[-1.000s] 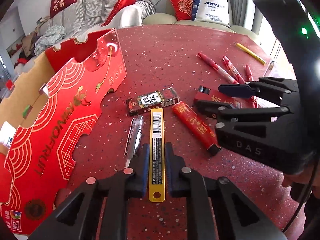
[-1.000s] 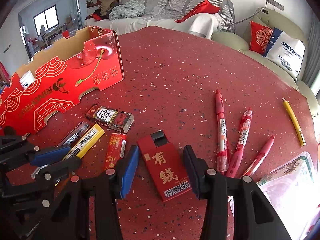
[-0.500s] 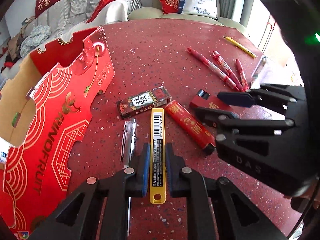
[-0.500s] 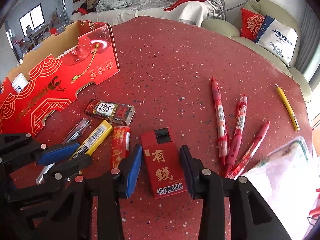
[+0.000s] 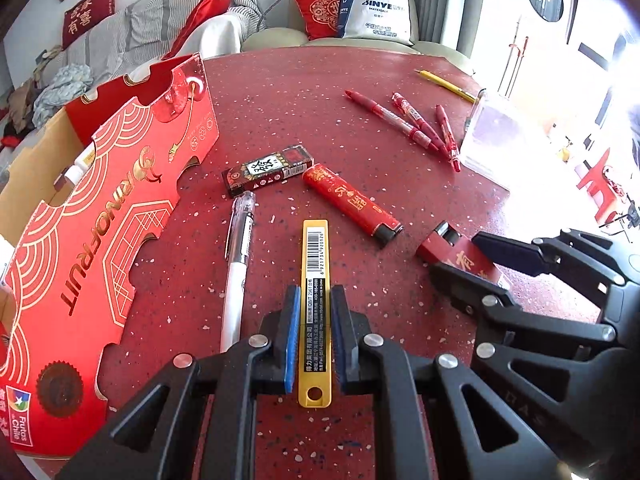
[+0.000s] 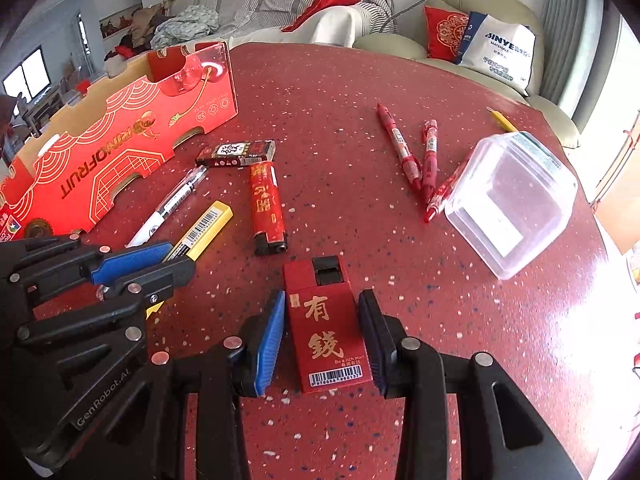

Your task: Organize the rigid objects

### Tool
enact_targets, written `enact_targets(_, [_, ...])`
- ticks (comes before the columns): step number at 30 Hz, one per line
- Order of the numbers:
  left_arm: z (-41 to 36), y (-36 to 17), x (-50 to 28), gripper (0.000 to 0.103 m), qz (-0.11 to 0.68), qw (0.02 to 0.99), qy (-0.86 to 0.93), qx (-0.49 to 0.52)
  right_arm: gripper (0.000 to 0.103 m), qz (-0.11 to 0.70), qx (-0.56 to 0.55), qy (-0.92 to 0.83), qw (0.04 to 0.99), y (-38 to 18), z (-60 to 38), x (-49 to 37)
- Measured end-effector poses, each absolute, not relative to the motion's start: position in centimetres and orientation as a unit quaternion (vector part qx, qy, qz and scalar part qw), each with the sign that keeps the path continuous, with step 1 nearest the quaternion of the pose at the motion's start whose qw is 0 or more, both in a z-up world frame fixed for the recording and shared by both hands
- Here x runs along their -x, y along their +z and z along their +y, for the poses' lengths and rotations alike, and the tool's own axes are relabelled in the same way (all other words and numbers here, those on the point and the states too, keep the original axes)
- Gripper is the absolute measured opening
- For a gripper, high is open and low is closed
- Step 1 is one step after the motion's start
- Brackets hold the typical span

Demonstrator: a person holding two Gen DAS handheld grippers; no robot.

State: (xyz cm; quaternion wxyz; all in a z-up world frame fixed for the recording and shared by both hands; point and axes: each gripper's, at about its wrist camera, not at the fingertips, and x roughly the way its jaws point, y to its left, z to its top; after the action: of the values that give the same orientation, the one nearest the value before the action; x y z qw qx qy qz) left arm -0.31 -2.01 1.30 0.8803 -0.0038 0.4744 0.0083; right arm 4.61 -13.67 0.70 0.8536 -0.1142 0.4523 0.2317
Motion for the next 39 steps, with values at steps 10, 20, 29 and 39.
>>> enact_targets(10, [-0.9,1.6,3.5,0.015,0.482,0.876,0.014,0.022,0.039,0.466,0.087,0.208,0.856,1.0,-13.7,-0.8])
enact_targets(20, [-0.7,1.5,7.0,0.015,0.481,0.876,0.025,0.012,0.039,0.453,0.082,0.196,0.866,0.7,-13.1,2.9])
enact_targets(29, [-1.0,1.4,8.3,0.016,0.465,0.885,0.027,0.005,0.039,0.43,0.077,0.193,0.879,0.3,-13.4,4.3])
enact_targets(39, [-1.2,1.3,8.7,0.016,0.452,0.892,0.024,-0.004,0.039,0.424,0.072,0.192,0.882,0.2,-13.5,4.5])
